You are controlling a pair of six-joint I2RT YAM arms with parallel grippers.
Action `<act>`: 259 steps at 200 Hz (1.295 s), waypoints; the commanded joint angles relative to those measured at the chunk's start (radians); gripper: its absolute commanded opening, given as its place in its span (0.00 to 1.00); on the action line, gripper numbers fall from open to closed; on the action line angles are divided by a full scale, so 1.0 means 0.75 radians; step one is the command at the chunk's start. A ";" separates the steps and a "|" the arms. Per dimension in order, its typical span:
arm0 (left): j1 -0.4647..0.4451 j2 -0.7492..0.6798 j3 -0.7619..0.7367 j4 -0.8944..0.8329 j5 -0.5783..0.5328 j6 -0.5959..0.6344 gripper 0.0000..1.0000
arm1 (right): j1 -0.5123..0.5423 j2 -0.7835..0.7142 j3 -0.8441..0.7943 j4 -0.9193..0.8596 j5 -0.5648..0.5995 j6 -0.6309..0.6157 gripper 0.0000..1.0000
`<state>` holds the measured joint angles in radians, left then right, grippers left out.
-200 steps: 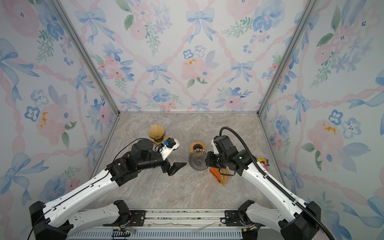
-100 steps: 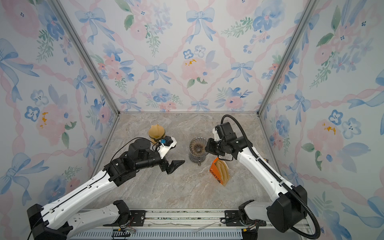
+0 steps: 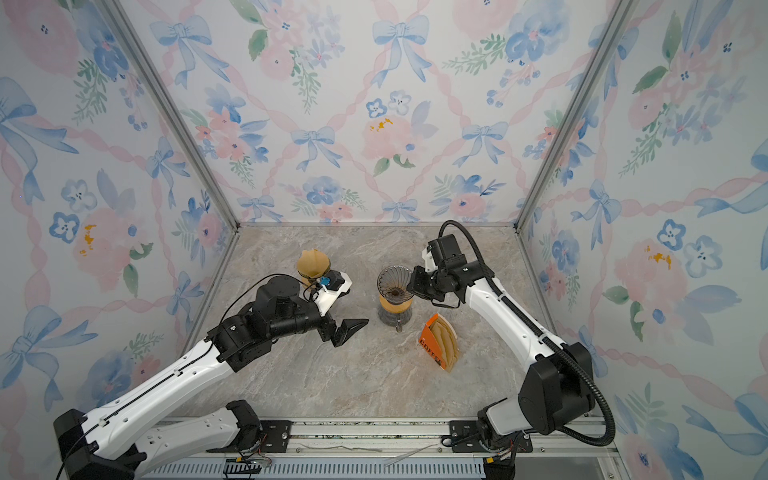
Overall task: Place the coffee filter in the dripper
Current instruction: 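Lift the glass dripper and carry it over the wooden ring with the right gripper, then lower the dripper into the ring's hole and open the right gripper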
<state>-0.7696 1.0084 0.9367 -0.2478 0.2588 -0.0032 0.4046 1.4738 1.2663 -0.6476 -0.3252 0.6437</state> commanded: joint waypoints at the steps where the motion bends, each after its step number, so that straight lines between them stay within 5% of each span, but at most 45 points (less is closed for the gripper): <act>1: 0.012 -0.023 -0.012 0.033 0.024 -0.014 0.98 | -0.013 0.022 0.053 0.029 -0.026 0.009 0.05; 188: 0.037 -0.031 -0.008 0.034 0.044 -0.022 0.98 | -0.018 0.125 0.054 -0.016 0.002 0.011 0.05; 259: 0.042 -0.030 -0.006 0.033 0.047 -0.026 0.98 | -0.040 0.130 0.042 -0.011 0.010 0.031 0.13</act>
<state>-0.7456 0.9962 0.9367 -0.2447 0.2775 -0.0044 0.3931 1.5658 1.2697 -0.6510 -0.3183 0.6510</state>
